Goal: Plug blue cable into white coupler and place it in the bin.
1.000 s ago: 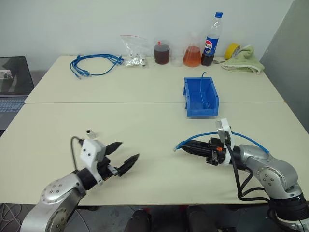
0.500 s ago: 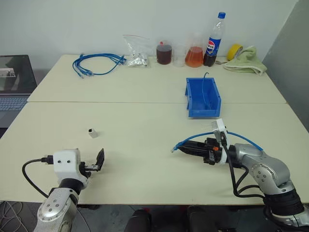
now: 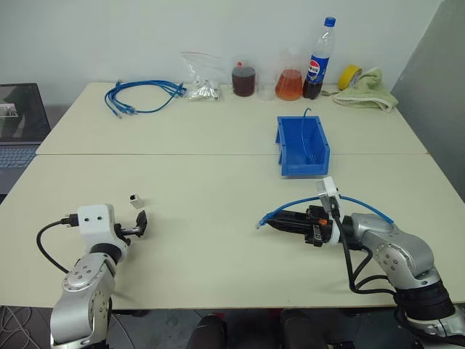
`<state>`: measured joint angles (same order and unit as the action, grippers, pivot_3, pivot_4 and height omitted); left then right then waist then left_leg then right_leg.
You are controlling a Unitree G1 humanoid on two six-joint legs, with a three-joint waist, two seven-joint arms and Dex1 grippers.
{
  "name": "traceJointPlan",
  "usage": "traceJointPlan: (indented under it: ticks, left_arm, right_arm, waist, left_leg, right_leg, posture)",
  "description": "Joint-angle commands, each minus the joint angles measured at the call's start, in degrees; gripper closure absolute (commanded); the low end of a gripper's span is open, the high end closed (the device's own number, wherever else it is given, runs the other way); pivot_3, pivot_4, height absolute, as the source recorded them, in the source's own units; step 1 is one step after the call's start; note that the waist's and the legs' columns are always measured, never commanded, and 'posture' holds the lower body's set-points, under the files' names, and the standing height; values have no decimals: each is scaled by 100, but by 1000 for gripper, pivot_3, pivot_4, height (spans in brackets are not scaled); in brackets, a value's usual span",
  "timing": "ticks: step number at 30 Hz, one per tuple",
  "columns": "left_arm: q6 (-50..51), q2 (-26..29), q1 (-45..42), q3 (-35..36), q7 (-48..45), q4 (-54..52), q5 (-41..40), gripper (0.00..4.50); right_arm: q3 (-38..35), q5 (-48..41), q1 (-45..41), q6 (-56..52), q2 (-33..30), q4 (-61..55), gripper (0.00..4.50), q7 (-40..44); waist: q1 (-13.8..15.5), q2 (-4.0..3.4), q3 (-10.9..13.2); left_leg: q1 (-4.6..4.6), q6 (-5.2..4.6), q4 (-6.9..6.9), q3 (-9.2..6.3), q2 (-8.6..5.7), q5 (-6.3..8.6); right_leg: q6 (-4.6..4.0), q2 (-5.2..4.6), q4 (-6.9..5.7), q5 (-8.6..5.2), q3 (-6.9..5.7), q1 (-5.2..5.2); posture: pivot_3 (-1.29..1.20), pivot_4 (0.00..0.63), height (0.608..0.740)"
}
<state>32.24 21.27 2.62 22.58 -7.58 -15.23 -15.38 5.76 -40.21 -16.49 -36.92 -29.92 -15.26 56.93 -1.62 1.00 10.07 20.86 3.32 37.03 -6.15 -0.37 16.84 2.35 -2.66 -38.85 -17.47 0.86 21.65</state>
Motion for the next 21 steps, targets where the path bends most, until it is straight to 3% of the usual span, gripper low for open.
traceJointPlan:
  ticks: [1,8,21]
  left_arm:
    - [-25,153,-160,14,-161,68,-33,0]
    - [76,342,-407,-14,-449,369,-84,0]
    - [-89,93,-789,-228,-237,723,122,0]
  right_arm:
    - [-104,-70,-14,9,-11,-207,4370,-2]
    - [-111,-74,-9,2,-11,-223,4371,-30]
    - [-141,-107,7,-49,-38,-283,4372,-81]
  waist:
    - [0,2,1]
    - [-3,2,1]
    - [2,3,2]
  left_leg:
    - [1,0,1,0,0,0]
    - [0,0,0,-1,0,0]
    - [1,1,1,-4,-1,0]
  right_leg:
    - [0,0,0,0,-1,0]
    - [0,-1,0,0,0,1]
    - [0,-4,-1,0,1,2]
  posture:
    - [0,150,740]
    - [0,150,740]
    - [0,150,740]
